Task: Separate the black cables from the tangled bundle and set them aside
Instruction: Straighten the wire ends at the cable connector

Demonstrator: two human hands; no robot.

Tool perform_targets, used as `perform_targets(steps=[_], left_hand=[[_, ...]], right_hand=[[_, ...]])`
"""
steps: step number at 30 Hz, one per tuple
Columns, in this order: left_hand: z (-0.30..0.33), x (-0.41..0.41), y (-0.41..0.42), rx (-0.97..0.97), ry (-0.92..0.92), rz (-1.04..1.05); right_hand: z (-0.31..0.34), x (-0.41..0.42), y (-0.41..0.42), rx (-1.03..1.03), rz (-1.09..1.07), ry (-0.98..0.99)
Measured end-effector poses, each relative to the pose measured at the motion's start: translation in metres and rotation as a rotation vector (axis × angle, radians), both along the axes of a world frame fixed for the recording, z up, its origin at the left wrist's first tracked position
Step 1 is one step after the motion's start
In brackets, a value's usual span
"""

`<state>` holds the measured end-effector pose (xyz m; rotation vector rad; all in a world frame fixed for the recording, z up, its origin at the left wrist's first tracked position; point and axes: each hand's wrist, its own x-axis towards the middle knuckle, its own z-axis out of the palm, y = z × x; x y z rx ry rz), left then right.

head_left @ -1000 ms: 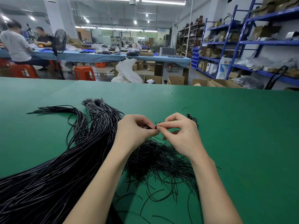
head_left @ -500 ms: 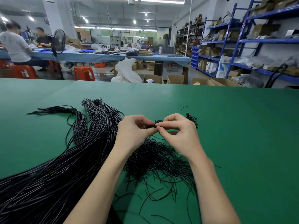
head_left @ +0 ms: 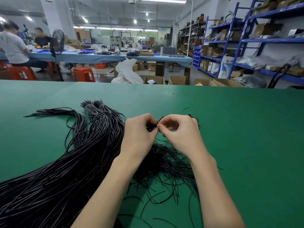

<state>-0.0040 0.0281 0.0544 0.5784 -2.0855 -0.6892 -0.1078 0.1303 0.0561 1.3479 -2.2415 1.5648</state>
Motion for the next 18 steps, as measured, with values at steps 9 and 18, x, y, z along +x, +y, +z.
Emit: perform_targets(steps=[9, 18], left_hand=[[0.011, 0.011, -0.021, 0.644, -0.084, -0.46], [-0.004, 0.016, -0.03, 1.381, 0.085, -0.549]], right_hand=[[-0.008, -0.009, 0.006, -0.065, 0.022, 0.013], [-0.014, 0.003, 0.0, -0.176, 0.186, -0.035]])
